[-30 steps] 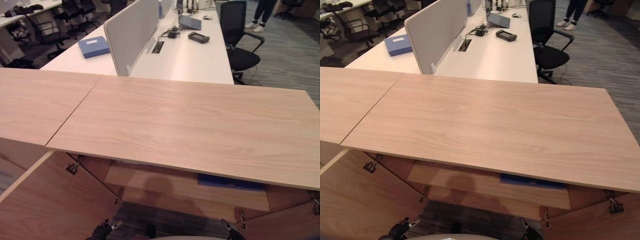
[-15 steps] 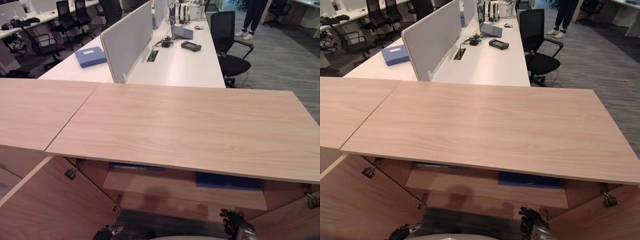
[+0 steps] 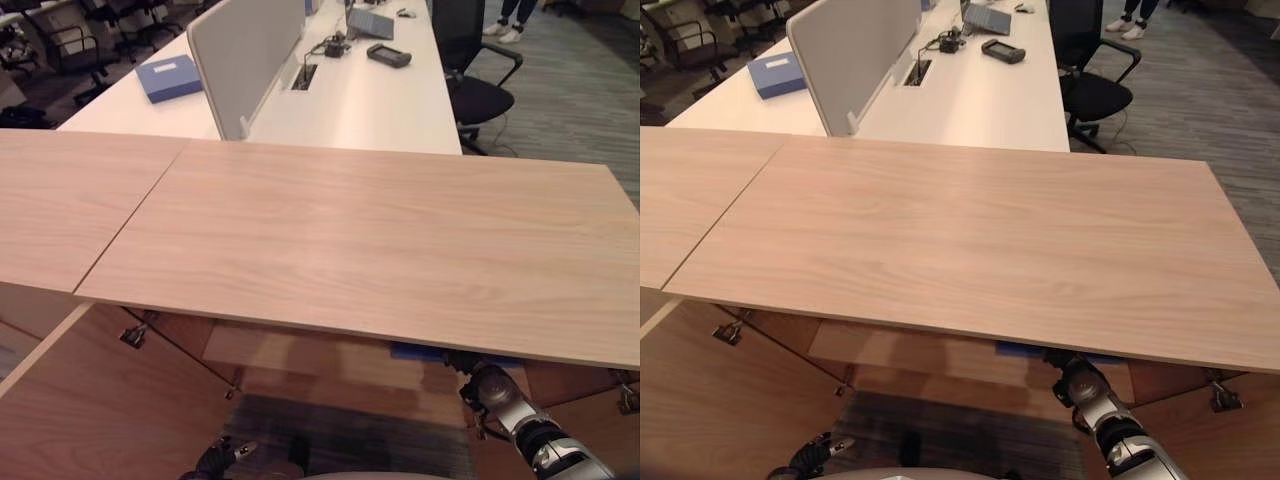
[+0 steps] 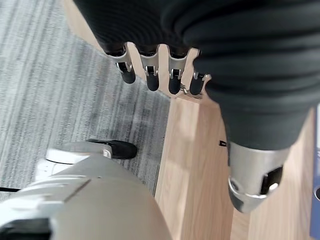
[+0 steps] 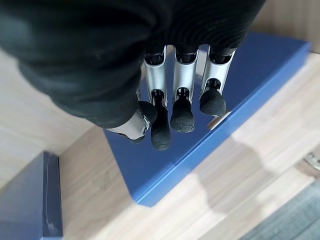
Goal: Put the empty folder in the office cabinet
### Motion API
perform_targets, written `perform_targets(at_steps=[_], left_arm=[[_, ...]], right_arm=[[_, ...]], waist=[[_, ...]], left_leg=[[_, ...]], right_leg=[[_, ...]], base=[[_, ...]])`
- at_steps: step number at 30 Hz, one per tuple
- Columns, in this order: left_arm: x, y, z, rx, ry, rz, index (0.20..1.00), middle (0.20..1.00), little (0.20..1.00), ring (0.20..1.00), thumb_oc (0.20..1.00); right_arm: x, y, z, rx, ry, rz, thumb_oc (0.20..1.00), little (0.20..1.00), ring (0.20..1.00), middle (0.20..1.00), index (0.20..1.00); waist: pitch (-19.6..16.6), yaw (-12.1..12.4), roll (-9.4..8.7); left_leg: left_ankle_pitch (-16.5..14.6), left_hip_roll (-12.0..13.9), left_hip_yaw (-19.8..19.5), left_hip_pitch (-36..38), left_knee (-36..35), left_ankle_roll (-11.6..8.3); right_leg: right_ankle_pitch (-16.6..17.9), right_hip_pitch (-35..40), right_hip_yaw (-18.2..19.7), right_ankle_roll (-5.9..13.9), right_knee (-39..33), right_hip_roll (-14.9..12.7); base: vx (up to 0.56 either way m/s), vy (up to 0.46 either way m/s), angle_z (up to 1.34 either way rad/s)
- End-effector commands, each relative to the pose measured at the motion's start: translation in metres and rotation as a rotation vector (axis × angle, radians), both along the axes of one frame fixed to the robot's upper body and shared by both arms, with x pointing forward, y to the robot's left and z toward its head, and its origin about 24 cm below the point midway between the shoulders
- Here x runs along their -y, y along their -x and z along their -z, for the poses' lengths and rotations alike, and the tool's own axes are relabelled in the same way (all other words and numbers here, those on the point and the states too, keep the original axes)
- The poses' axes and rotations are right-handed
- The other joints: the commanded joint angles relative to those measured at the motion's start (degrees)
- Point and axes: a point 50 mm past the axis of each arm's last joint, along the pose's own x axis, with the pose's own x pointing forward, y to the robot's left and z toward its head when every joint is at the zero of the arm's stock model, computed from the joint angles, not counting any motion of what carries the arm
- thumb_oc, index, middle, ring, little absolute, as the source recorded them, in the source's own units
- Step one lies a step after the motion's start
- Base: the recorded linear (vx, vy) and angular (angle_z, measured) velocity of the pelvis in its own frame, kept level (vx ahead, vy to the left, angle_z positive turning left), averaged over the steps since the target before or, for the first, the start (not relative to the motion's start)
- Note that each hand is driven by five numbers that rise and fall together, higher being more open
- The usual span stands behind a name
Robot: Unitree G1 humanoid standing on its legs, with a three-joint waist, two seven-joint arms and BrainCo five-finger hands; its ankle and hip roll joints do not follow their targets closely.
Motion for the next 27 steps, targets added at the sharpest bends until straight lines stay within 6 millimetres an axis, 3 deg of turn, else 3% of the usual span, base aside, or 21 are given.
perform_targets(at_steps=[1, 21, 27], left_arm=[[-0.003, -0.038, -0.011, 0.103, -0.027, 0.044, 1.0, 1.0, 1.0, 1.0, 1.0], [0.003, -0.084, -0.028, 0.225, -0.053, 0.088, 1.0, 1.0, 1.0, 1.0, 1.0], [0.004, -0.097, -0.034, 0.266, -0.062, 0.1, 1.0, 1.0, 1.0, 1.0, 1.0]], right_arm=[[0.006, -0.024, -0.02, 0.084, 0.029, 0.011, 0.2, 0.2, 0.2, 0.2, 0.2], [0.013, -0.031, -0.015, 0.026, 0.045, 0.118, 0.2, 0.2, 0.2, 0.2, 0.2], [0.017, -0.039, -0.023, 0.055, 0.038, 0.157, 0.2, 0.2, 0.2, 0.2, 0.2]], waist=[[0.9, 2.2, -0.11], [7.4, 3.9, 2.8], [9.5, 4.3, 3.7]], left_leg=[[-5.0, 2.9, -3.5, 0.7, 0.1, -2.6], [-1.8, 3.2, -6.6, -6.3, 0.3, -2.87], [-1.4, 3.1, -6.9, -8.4, 0.9, -2.65]], right_leg=[[2.6, -5.7, -0.6, 4.18, 5.7, -4.7], [1.2, -13.5, -2.1, 3.35, 11.1, -5.3], [0.6, -16.7, -1.4, 3.1, 13.6, -5.7]], base=[[-0.06, -0.037, 0.21], [-0.03, -0.015, 0.1], [-0.04, -0.001, 0.0]])
